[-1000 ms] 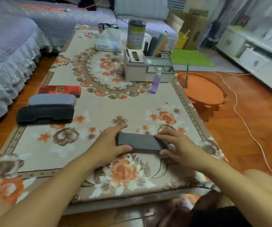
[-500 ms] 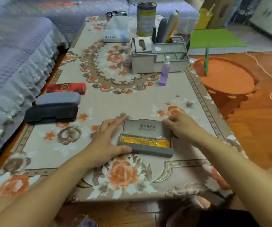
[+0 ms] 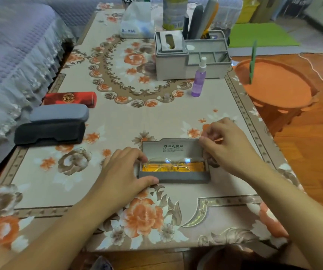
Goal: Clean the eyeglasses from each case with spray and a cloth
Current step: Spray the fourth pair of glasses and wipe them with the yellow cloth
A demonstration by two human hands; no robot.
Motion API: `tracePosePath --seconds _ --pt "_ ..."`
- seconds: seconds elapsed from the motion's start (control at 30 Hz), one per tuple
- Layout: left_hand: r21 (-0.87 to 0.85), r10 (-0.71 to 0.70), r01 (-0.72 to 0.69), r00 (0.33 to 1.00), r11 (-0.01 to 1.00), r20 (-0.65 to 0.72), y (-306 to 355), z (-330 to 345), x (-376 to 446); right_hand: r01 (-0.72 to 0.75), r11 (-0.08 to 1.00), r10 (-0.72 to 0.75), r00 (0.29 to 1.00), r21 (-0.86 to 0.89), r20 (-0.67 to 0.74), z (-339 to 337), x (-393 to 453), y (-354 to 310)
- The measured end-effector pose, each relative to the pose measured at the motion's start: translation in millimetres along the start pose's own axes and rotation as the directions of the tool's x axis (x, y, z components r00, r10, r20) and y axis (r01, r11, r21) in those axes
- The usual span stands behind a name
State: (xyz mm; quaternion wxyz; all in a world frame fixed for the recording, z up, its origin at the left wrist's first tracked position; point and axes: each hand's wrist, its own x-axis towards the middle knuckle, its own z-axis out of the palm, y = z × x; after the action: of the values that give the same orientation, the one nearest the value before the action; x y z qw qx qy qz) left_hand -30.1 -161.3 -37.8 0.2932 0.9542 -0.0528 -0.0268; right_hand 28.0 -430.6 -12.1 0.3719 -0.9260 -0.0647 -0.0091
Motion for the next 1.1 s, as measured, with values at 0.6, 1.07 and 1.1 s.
tracePosePath --seconds 0.6,1.07,1.1 --pt "-0.063 -0.053 0.062 0.989 0.996 0.140 -14 -6 -6 -0.097 0.967 0.028 0.960 0.235 0.278 -11 -3 -5" --pt "0.022 -0.346 0.355 0.922 0.934 -0.174 -50 -45 -41 -0.263 0.682 0.133 0.962 0.683 0.237 20 -8 -20" --pt "0.017 -0.377 0.389 0.903 0.921 -0.207 -55 -50 -46 -0.262 0.676 0.134 0.963 0.688 0.235 23 -8 -21"
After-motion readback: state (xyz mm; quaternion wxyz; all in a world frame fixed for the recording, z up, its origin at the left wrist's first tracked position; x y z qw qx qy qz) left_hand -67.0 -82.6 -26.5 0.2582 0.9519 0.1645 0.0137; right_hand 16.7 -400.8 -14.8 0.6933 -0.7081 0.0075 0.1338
